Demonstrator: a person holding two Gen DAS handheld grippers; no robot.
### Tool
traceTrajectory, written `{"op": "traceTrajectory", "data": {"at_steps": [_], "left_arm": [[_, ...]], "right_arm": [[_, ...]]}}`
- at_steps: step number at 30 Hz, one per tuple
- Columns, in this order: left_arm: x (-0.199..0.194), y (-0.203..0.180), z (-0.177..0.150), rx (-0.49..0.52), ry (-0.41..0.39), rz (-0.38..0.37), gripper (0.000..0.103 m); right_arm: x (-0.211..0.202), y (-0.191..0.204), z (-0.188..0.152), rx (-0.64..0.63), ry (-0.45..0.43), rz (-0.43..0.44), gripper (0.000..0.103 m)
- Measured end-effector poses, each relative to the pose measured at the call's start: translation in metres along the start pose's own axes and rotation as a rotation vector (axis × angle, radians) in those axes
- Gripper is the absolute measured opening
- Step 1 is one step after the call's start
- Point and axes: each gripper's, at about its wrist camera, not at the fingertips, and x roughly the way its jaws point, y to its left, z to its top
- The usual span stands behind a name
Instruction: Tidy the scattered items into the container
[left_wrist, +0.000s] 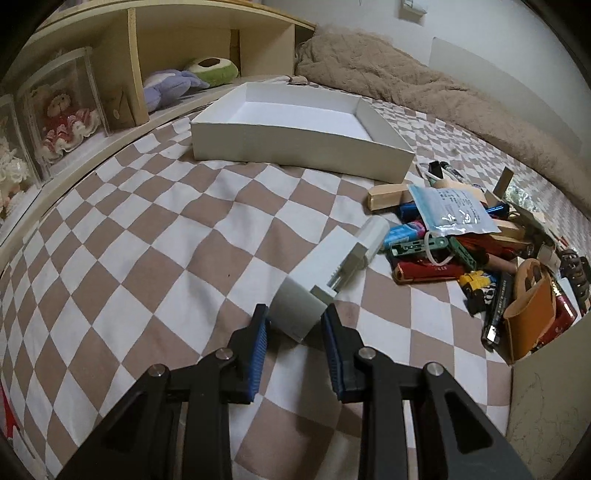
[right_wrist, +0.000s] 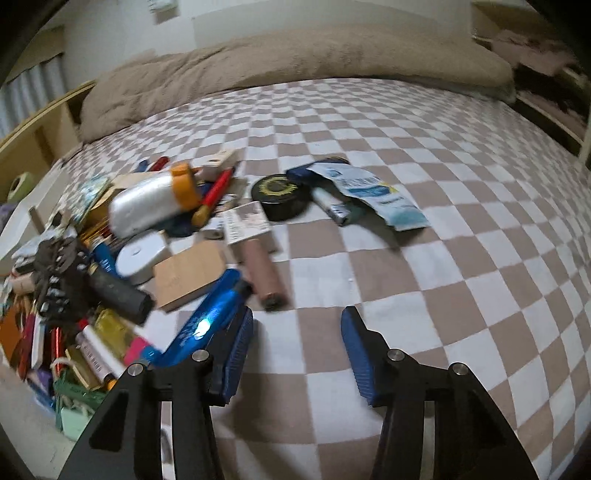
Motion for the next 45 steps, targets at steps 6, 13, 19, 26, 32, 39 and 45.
{"op": "traceTrajectory", "data": {"at_steps": [6,13,19,26,32,39,45], "left_arm": [[0.004,-0.002,-0.002,0.012,0.009,0.016,0.029],[0.005,-0.004,0.0,0.005,0.0,0.014,0.029],[0.007,0.0,0.001,-0.019,-0.003,-0.006,0.029],[0.0,0.004,-0.003,-0.039,-0.007,-0.008,0.029],[-0.014,0.002,-0.01,-0.063,-0.021,-0.026,0.029],[-0.032,-0.027,-0.019,-0.004,-0.03,-0.125,0.029],[-0.04,-0.036,-0.024,0.009,-0.029,-0.19,0.029]], "right_arm": [[0.021,0.015,0.015,-0.071,0.034,-0.028,0.033],[0.042,0.024,0.024,-0.107,0.036,-0.006,0.024],[0.034,0.028,0.013,-0.132,0.002,0.013,0.017],[0.018,0.031,-0.009,-0.171,0.013,-0.002,0.017],[-0.005,0.013,-0.03,-0.118,0.045,0.031,0.017],[-0.025,0.004,-0.053,-0.056,0.059,0.065,0.017],[-0.042,0.0,-0.076,-0.043,0.068,0.09,0.017]]}}
